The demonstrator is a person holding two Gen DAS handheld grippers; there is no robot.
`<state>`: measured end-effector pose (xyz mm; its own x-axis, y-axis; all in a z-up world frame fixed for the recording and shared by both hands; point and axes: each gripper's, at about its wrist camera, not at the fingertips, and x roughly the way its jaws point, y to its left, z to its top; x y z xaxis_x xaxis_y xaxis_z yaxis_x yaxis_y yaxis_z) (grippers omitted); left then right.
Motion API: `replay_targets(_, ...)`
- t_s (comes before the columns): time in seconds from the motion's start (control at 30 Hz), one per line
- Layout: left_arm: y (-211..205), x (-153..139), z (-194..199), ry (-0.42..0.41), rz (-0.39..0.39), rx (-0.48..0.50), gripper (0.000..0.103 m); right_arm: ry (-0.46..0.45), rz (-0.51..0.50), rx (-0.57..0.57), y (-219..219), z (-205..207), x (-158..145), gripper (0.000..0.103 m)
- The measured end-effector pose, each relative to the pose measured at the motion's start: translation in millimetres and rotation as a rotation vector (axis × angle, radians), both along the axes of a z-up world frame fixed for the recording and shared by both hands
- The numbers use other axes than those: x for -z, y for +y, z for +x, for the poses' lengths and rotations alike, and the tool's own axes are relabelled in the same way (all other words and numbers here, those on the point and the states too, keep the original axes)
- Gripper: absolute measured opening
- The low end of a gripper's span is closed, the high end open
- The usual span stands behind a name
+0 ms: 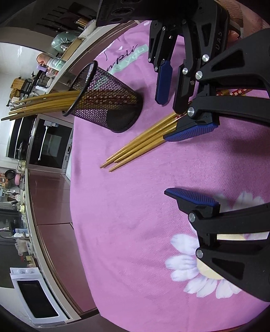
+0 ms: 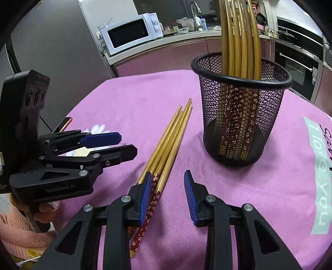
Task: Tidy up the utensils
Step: 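Move both grippers back over the chopstick pile beside the cup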
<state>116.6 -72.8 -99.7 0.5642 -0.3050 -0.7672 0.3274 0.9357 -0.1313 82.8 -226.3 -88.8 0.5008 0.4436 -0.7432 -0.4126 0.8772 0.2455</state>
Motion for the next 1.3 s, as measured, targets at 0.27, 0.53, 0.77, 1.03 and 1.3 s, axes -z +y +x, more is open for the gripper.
replay_targets(0.27, -11, 4, -2, 0.013, -0.001, 0.03, 0.047, -0.006, -0.04, 0.019, 9, 3, 3, 0.028)
replay_targets(0.53, -21, 9, 4, 0.03, 0.019, 0.039, 0.047, -0.013, -0.077, 0.032, 13, 6, 4, 0.025)
replay_targets(0.77, -29, 11, 10, 0.04, 0.019, 0.054, 0.048, -0.012, -0.068, 0.033, 10, 6, 5, 0.024)
replay_targets(1.03, -35, 12, 12, 0.056, 0.037, 0.064, 0.042, -0.015, -0.073, 0.033, 9, 5, 5, 0.024)
replay_targets(1.3, -40, 12, 13, 0.053, 0.082, 0.06, 0.034, -0.022, -0.084, 0.034, 10, 7, 5, 0.024)
